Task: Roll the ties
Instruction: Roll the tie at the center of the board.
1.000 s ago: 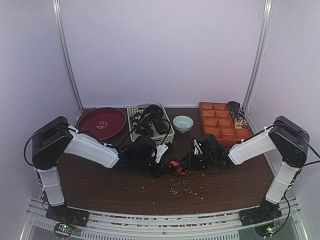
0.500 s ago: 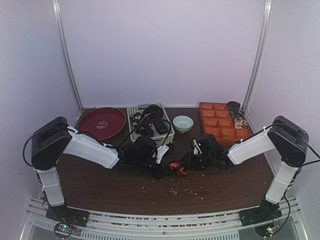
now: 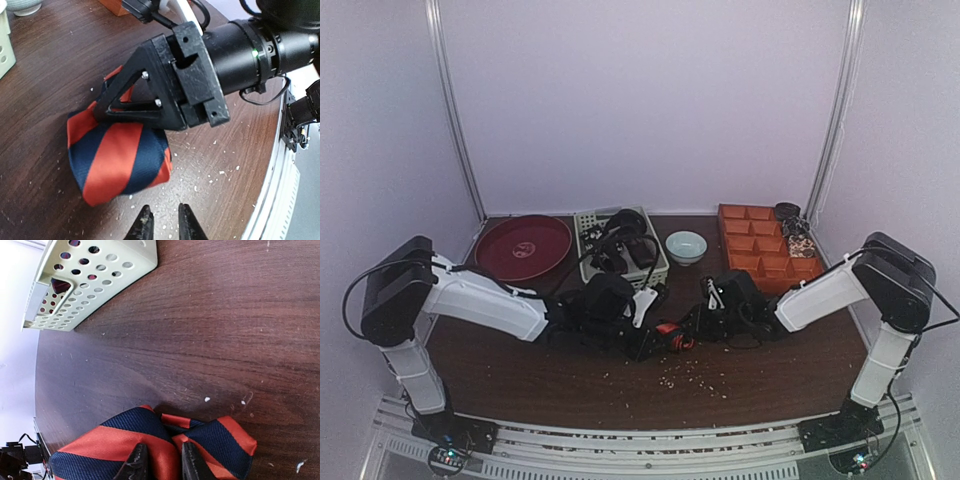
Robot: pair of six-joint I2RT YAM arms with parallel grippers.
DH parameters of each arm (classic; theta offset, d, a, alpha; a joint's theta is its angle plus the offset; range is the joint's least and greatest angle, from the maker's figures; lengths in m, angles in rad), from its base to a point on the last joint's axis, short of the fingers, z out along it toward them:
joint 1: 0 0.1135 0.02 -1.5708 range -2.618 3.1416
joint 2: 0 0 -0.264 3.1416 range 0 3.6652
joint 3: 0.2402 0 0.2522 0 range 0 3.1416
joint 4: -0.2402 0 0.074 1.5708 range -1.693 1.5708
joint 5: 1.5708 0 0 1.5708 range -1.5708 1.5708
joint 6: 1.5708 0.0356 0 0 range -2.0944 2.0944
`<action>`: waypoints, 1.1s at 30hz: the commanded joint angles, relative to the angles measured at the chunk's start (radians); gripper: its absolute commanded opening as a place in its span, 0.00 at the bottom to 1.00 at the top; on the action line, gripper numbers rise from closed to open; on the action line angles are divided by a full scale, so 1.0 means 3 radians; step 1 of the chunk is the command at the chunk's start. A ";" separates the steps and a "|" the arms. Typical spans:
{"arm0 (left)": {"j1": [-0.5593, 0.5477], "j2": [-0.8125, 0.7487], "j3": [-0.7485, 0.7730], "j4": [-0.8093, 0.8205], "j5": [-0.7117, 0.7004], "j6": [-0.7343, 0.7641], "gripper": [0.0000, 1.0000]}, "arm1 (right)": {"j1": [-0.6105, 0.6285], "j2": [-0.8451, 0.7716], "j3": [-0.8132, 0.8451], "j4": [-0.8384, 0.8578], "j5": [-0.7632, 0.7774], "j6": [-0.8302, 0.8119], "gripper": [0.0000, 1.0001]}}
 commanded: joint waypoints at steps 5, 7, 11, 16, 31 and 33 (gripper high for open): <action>-0.0010 -0.0400 -0.0404 0.0043 -0.0195 -0.0163 0.13 | 0.0207 0.0078 -0.0303 0.0097 0.0159 0.0575 0.25; -0.0009 -0.0441 -0.0545 0.0180 -0.0170 -0.0164 0.12 | 0.0247 0.0087 -0.0340 0.0167 0.0196 0.0673 0.25; -0.0006 -0.0468 -0.0713 0.0393 -0.0112 -0.0028 0.11 | 0.0363 0.0087 -0.0358 0.0229 0.0280 0.0827 0.25; 0.0011 -0.0403 -0.0619 0.0412 -0.0189 0.0179 0.08 | 0.0487 0.0080 -0.0306 0.0218 0.0368 0.0941 0.24; 0.0143 -0.0147 -0.0266 0.0345 -0.0081 0.0418 0.06 | 0.0527 -0.0019 -0.0254 0.0175 0.0446 0.0768 0.26; 0.0143 -0.0115 -0.0228 0.0315 -0.0068 0.0434 0.06 | 0.0527 -0.0064 -0.0255 0.0137 0.0466 0.0643 0.27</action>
